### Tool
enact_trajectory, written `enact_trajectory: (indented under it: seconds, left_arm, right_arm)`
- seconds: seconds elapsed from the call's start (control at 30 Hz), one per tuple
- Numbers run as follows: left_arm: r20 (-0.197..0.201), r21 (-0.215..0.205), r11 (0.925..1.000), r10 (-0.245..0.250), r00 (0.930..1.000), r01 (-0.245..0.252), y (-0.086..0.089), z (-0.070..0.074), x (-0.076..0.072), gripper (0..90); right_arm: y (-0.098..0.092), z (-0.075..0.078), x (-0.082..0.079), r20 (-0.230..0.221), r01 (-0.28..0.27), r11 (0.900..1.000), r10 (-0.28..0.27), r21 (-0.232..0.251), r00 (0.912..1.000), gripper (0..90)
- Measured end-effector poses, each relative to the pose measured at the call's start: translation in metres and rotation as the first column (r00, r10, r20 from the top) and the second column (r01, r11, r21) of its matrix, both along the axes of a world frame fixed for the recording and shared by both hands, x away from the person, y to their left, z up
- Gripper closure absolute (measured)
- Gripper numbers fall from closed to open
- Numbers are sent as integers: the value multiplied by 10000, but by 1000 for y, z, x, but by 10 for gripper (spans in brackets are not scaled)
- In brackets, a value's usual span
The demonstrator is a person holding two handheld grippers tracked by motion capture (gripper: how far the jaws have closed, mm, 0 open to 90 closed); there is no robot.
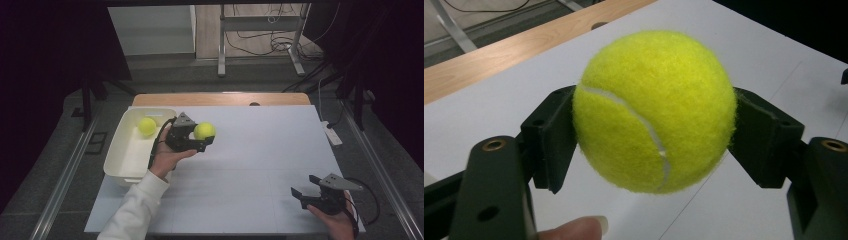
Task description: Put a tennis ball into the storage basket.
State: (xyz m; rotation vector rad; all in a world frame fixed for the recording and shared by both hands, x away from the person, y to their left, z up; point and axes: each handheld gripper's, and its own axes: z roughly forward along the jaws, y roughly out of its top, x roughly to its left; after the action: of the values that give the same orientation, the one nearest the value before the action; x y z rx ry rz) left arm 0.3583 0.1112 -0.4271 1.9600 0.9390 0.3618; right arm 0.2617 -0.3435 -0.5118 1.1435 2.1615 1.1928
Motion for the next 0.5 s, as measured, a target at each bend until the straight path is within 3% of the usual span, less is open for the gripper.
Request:
enact_trajectory:
  seconds: [0.5]
  left_arm:
    - [37, -228, 9990, 380, 9993, -379, 20, 2, -1, 272]
  right_arm:
    - [-1, 0, 0, -2, 6, 10000, -6, 14, 10000, 149]
